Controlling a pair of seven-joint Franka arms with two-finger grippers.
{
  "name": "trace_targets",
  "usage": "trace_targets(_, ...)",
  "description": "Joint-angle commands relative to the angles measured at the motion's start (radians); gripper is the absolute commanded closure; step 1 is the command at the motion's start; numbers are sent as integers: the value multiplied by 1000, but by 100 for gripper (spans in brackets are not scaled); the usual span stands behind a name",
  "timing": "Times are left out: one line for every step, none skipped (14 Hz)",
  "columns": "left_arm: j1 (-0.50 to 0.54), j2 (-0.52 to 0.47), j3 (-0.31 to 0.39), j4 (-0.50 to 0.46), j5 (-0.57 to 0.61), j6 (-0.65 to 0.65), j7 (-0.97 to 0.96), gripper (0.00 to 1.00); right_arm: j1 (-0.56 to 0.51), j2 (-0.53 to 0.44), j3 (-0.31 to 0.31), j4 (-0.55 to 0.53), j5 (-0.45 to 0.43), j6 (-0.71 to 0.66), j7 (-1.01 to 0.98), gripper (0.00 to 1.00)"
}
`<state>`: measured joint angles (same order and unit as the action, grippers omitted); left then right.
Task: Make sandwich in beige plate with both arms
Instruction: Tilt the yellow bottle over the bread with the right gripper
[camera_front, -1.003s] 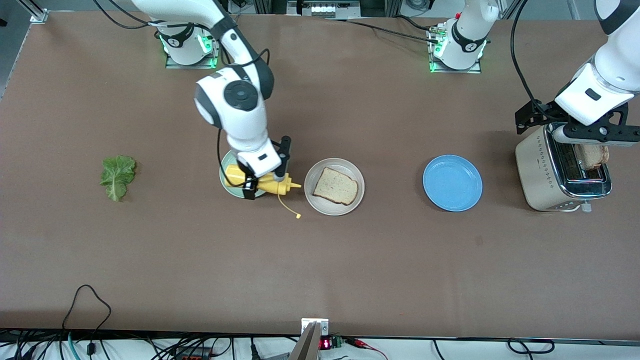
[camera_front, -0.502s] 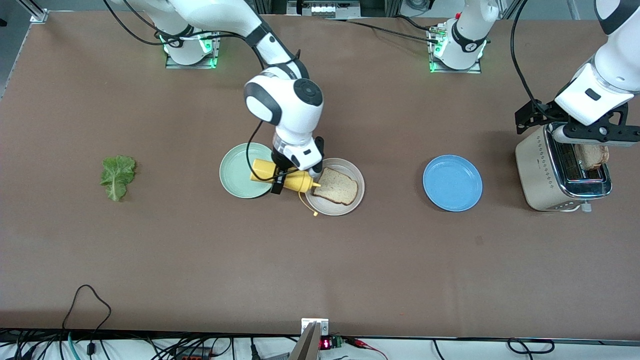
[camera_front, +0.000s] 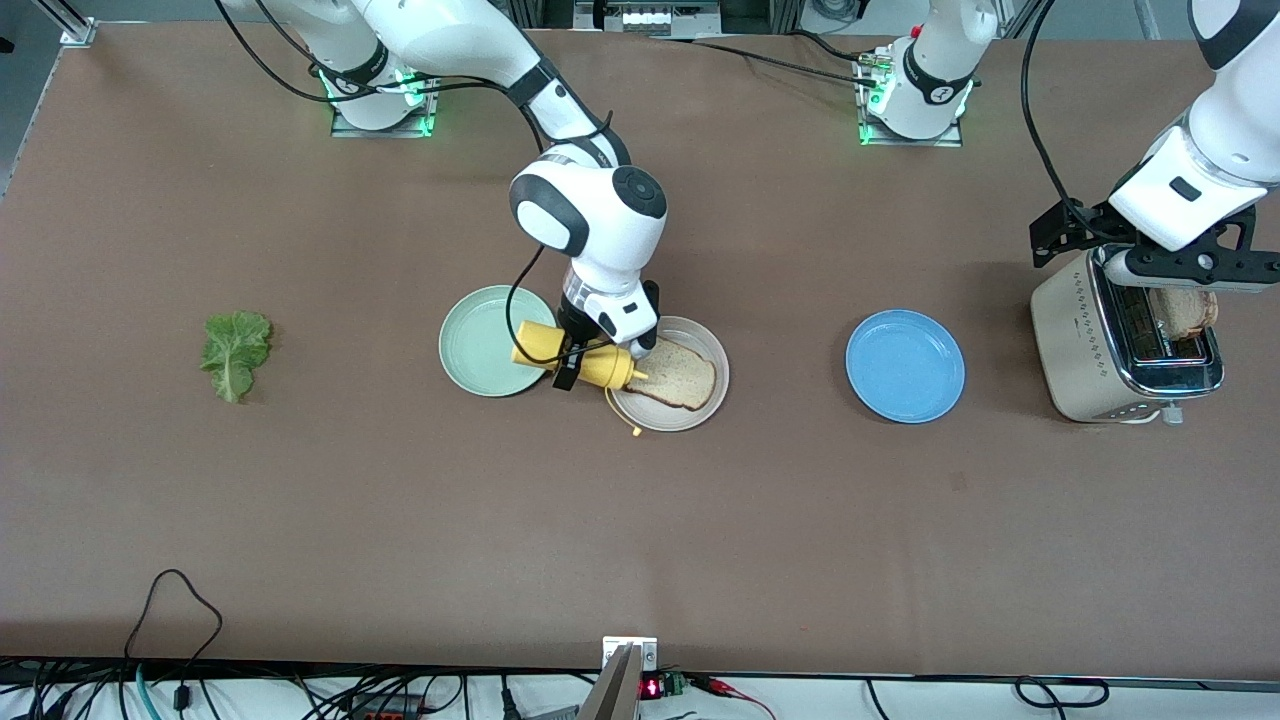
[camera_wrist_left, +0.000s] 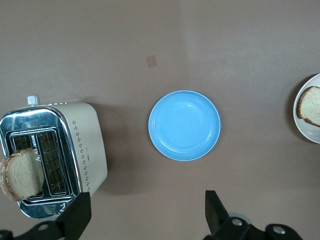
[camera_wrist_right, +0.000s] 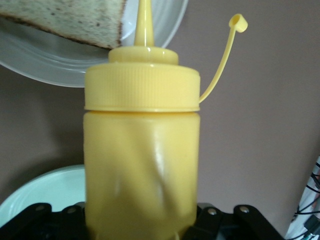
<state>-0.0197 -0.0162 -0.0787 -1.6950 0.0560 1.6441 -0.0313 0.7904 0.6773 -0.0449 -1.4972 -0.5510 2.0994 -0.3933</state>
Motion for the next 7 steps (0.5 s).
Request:
trace_targets(-6, 1, 8, 14, -19, -32, -4, 0, -17, -22, -16, 31, 44, -30, -21, 66)
trace_targets(-6, 1, 8, 12, -19, -33, -4, 0, -43, -45, -13, 32, 78, -29, -42, 66)
trace_targets(-6, 1, 10, 14, -19, -33, -4, 0, -57, -64, -9, 29, 100, -30, -73, 66)
trace_targets(-6, 1, 10, 14, -19, -33, -4, 0, -71, -86, -9, 28, 144, -30, -106, 66)
trace_targets(-6, 1, 10, 14, -19, -33, -4, 0, -82, -105, -9, 28, 192, -32, -139, 66)
trace_targets(-6, 1, 10, 14, -19, -33, -3, 0, -106, -129, -9, 26, 236, -36, -188, 66)
trace_targets(-6, 1, 10, 14, -16, -33, -2, 0, -137, -149, -7, 25, 281, -47, -234, 66)
